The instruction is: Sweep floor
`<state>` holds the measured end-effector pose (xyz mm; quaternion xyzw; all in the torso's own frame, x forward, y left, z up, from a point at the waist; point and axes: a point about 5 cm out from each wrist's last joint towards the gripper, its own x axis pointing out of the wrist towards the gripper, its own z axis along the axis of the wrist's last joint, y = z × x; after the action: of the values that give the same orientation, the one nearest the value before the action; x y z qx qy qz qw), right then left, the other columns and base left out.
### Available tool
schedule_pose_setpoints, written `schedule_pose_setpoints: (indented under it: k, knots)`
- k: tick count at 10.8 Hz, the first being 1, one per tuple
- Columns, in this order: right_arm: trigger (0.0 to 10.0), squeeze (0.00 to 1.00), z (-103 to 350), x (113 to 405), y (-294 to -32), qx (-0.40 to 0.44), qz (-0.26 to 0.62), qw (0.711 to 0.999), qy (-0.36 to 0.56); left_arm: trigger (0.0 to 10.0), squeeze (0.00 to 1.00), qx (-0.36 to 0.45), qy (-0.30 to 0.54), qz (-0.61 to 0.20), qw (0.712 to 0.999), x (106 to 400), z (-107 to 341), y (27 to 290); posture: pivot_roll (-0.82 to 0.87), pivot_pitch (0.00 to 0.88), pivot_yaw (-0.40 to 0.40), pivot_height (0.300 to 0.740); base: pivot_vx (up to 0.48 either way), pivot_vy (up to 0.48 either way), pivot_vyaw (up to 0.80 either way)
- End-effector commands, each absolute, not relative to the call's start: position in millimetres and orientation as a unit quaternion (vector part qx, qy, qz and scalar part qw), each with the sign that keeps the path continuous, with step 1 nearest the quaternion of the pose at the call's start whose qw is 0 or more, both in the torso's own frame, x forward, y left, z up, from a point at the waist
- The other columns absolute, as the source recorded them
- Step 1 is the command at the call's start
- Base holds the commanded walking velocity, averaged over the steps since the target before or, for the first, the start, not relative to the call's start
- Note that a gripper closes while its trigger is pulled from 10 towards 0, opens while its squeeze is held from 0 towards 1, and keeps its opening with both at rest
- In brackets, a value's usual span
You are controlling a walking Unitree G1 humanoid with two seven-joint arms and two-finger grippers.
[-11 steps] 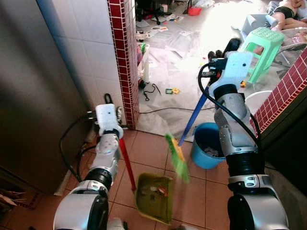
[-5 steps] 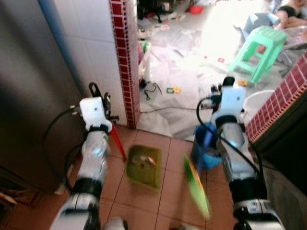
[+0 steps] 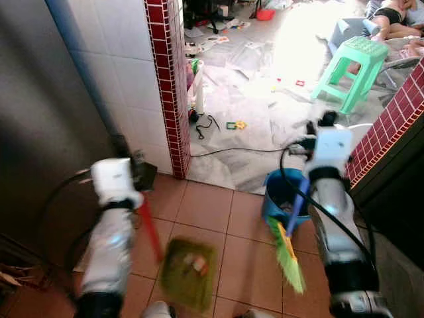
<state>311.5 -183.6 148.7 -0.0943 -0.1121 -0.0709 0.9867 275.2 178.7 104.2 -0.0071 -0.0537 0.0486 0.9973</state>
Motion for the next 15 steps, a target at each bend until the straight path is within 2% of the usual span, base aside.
schedule_pose_setpoints:
  k: [1, 4, 7, 9, 12, 15]
  knots:
    - [10.0, 0.00, 157, 310, -186, -0.101, -0.077, 0.984, -0.126, 10.0, 0.00, -0.015, -0.095, 0.054, 0.994, 275, 124, 182, -0.07, 0.000, -0.026, 0.740, 0.000, 0.000, 0.00]
    - [10.0, 0.00, 156, 312, -183, -0.086, -0.080, 0.987, -0.112, 10.0, 0.00, -0.040, -0.086, 0.081, 0.992, 258, 134, 191, -0.06, 0.000, -0.053, 0.740, 0.000, 0.000, -0.32]
    - [10.0, 0.00, 133, 307, -194, -0.051, -0.114, 0.990, -0.063, 10.0, 0.00, -0.030, -0.048, 0.075, 0.996, 244, 124, 191, -0.06, 0.000, -0.029, 0.740, 0.000, 0.000, -0.44]
    - [10.0, 0.00, 134, 301, -196, -0.044, -0.109, 0.991, -0.061, 10.0, 0.00, -0.029, -0.011, 0.053, 0.998, 235, 120, 191, -0.05, 0.000, -0.018, 0.740, 0.000, 0.000, -0.43]
    - [10.0, 0.00, 125, 278, -195, -0.003, -0.102, 0.995, -0.019, 10.0, 0.00, -0.040, 0.073, -0.009, 0.997, 213, 107, 187, -0.05, 0.000, -0.018, 0.740, 0.000, 0.000, 0.00]
    - [10.0, 0.00, 124, 275, -198, -0.003, -0.100, 0.995, -0.005, 10.0, 0.00, -0.054, 0.111, -0.051, 0.991, 200, 103, 186, -0.05, 0.000, -0.021, 0.740, 0.000, 0.000, 0.00]
